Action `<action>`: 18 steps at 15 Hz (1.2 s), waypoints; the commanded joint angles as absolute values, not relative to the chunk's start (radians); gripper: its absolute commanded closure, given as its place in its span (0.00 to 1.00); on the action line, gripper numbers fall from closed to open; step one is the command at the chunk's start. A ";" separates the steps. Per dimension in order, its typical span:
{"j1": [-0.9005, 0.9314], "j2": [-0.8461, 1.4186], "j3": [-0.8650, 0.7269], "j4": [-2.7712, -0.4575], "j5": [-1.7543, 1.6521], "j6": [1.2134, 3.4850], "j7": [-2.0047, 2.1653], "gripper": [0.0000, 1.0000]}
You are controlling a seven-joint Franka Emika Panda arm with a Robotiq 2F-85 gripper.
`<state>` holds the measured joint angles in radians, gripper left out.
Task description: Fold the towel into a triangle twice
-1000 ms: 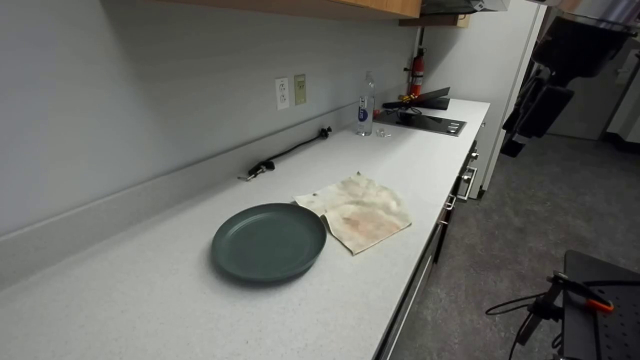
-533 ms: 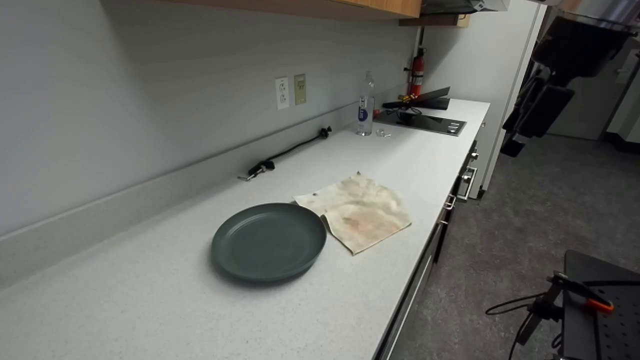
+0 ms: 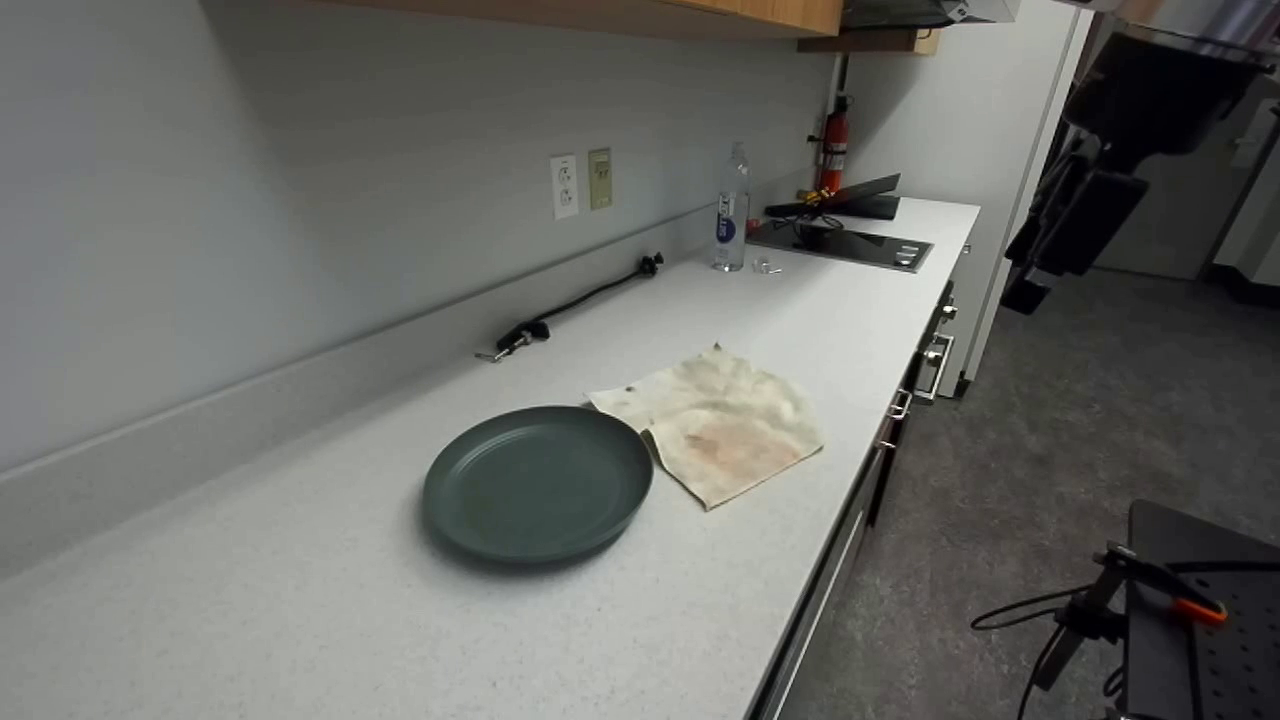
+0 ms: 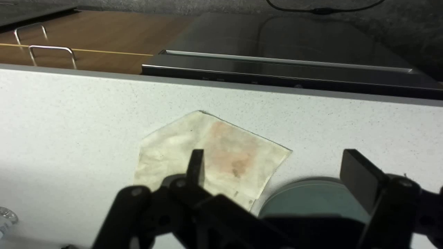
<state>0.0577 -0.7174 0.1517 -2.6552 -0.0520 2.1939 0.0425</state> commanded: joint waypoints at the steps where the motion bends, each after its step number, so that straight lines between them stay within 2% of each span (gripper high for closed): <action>1: 0.069 -0.716 0.142 -2.653 -0.061 2.190 0.050 0.00; 11: 0.073 -0.714 0.137 -2.652 -0.054 2.188 0.046 0.00; 12: 0.029 -0.515 0.152 -2.520 -0.094 2.254 0.055 0.00; 15: 0.020 -0.411 0.152 -2.434 -0.109 2.272 0.080 0.00; 16: 0.050 -0.552 0.138 -2.544 -0.095 2.260 0.062 0.00; 18: 0.043 -0.459 0.136 -2.481 -0.099 2.267 0.067 0.00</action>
